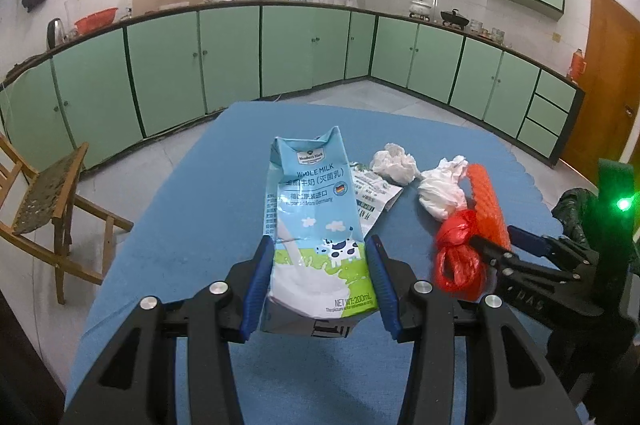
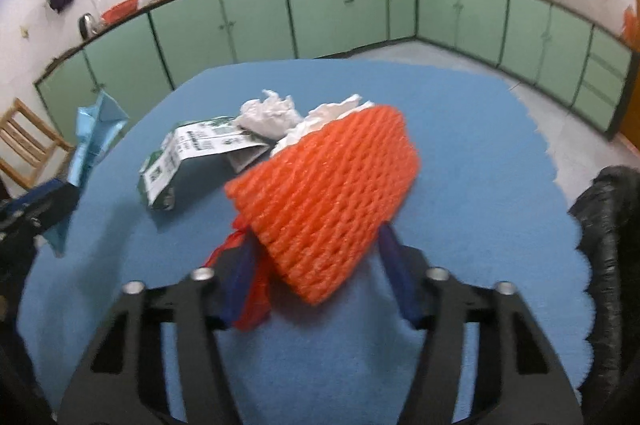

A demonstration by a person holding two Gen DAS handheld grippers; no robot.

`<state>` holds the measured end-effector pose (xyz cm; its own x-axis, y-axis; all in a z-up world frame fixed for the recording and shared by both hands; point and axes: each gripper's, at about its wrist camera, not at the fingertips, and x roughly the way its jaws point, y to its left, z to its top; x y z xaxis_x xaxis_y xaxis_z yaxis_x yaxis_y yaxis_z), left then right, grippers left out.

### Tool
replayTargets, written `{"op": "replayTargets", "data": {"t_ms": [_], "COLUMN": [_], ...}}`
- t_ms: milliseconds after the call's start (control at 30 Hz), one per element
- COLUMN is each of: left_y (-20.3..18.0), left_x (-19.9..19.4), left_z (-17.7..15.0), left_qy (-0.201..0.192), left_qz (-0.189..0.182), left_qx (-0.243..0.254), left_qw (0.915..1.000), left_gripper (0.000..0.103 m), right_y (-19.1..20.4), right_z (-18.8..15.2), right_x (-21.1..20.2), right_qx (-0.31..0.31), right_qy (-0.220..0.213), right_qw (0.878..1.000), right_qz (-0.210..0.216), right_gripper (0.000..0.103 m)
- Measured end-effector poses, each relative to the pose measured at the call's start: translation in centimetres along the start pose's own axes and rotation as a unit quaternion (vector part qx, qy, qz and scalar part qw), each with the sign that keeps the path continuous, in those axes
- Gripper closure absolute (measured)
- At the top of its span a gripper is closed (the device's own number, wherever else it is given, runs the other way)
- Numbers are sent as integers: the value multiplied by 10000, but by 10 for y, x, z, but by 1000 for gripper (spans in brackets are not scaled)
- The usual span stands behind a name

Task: Collect trash
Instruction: 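Grasp the orange mesh net with the right tool, then carry the milk carton and orange net over the bin and open both tools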

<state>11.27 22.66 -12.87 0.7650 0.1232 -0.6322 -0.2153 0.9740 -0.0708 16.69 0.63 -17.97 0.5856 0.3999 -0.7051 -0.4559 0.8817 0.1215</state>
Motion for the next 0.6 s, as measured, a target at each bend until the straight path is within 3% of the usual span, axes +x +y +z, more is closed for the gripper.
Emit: {"op": "replayTargets", "data": {"t_ms": [67, 133, 367, 567, 600], "left_y": [0, -1, -7, -14, -15], "left_x": [1, 1, -5, -9, -10], "left_z": [-2, -2, 0, -4, -5], "left_qy": [16, 20, -34, -53, -52], "left_qz": [-16, -36, -145, -234, -242], "left_qx": [8, 27, 82, 124, 133], "left_qw": [10000, 10000, 9999, 9996, 9996], "left_gripper": [56, 56, 56, 56, 56], "right_y": [1, 2, 1, 0, 0], "right_z": [-1, -2, -6, -6, -6], "right_x": [-4, -10, -42, -52, -52], "right_qx": [-42, -52, -105, -95, -90], "right_qy": [43, 25, -119, -89, -77], "right_qw": [9999, 9998, 9995, 9995, 9996], "right_qz": [114, 172, 279, 271, 266], "right_gripper": [72, 88, 90, 86, 81]}}
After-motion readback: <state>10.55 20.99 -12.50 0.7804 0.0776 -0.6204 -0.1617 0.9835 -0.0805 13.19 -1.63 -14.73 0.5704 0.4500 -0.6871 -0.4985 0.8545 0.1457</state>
